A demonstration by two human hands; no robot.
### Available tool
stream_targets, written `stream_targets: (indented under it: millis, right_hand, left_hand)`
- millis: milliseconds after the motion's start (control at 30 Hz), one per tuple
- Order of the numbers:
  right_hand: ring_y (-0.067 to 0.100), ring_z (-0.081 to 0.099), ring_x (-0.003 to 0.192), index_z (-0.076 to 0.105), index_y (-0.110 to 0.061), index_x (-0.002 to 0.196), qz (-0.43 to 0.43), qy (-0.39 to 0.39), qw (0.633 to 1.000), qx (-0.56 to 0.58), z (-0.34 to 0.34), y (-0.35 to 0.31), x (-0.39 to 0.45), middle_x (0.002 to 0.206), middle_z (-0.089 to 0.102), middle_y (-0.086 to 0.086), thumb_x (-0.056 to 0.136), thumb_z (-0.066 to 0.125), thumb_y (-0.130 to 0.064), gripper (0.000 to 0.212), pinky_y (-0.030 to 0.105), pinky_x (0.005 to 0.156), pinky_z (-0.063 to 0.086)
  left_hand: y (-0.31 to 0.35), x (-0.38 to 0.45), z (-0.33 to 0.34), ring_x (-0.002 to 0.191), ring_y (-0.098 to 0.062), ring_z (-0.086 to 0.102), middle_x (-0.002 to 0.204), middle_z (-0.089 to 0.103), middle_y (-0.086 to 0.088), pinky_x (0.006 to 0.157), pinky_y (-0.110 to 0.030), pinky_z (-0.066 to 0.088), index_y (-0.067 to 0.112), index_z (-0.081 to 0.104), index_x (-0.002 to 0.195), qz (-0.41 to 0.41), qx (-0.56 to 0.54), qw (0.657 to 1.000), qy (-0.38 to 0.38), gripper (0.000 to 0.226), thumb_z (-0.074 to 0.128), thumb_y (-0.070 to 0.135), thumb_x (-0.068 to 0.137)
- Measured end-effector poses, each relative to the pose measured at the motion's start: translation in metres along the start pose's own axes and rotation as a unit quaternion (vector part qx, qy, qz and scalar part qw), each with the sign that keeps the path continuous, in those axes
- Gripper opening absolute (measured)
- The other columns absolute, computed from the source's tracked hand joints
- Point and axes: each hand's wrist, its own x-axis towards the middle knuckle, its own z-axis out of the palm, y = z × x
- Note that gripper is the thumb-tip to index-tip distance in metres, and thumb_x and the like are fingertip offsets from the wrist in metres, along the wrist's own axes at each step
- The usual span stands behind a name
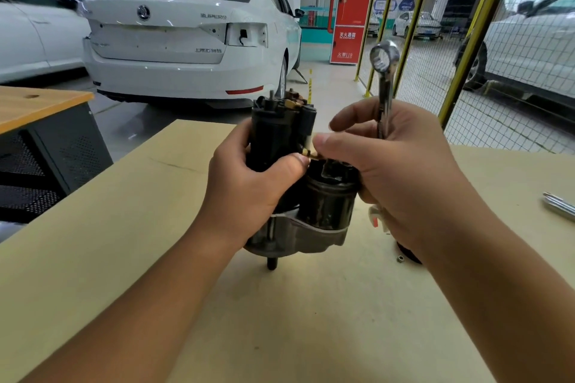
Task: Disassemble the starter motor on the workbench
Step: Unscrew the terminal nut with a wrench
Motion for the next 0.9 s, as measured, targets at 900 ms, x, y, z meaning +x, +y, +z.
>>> stream_targets:
  millis: [900]
  right_hand:
    - [0.026,0.074,0.087,0.072,-0.023,0.081,0.177,-0.121,0.859,-0.466,-0.101,0.059,0.038,0.087,0.077,0.004,0.067,0.088,-0.008,0.025,0.048,0.085,0.061]
  left_hand:
    - [0.004,0.000,0.004,0.104,-0.018,0.072,0.105,0.073,0.005,0.090,-0.053,0.061,0.031,0.069,0.110,-0.010,0.007,1.000,-0.016,0.039,0.073,0.041,0.072]
